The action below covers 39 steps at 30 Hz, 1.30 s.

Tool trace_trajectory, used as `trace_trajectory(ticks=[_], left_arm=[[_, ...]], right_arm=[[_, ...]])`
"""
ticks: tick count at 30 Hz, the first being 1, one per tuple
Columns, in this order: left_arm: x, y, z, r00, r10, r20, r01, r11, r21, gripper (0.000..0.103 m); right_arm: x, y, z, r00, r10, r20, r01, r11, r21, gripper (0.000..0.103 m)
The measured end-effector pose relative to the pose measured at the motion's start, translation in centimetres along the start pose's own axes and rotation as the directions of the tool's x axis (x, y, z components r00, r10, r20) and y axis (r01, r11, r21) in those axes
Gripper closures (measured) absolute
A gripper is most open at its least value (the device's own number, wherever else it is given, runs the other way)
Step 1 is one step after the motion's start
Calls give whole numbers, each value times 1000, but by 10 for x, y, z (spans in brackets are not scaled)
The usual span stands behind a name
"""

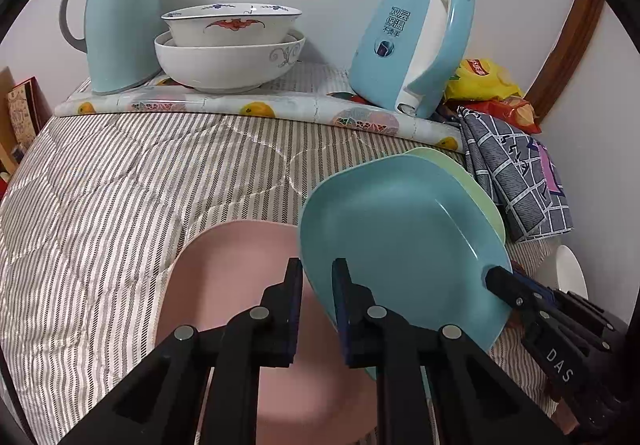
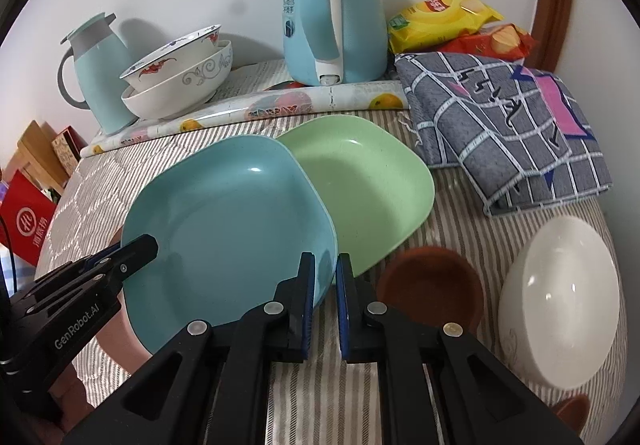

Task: Organize plates and bowls
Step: 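Lift the blue plate with the right tool and carry it onto the pink plate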

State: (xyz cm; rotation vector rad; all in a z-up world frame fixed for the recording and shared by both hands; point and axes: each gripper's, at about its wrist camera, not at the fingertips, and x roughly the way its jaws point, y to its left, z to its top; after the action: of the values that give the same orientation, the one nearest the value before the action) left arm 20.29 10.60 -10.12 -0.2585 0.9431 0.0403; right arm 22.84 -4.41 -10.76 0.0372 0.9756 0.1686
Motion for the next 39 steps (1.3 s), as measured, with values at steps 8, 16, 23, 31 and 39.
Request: trace_trajectory(ticks=[8, 16, 23, 31, 39], left_arm=[[-11, 14, -3, 1000, -10, 0, 10, 1000, -12, 91], [-25, 35, -4, 1000, -18, 5, 18, 1000, -25, 91], [-32, 53, -6, 1000, 12, 4, -12, 1000, -8, 92], [-26, 68, -11, 999, 38, -18, -38, 999, 12, 92], [-18, 74, -6, 999, 36, -23, -35, 999, 28, 92]], right_arm=[[-16, 9, -12, 1000, 15, 13, -15, 999, 52, 93], [-29, 27, -22, 999, 34, 27, -36, 997, 68, 93], [-28, 46, -33, 998, 51, 21, -53, 995, 83, 93], [-17, 61, -47, 998, 60, -2, -60, 993, 101, 93], [-9, 70, -56, 996, 85, -39, -80, 991, 104, 88]])
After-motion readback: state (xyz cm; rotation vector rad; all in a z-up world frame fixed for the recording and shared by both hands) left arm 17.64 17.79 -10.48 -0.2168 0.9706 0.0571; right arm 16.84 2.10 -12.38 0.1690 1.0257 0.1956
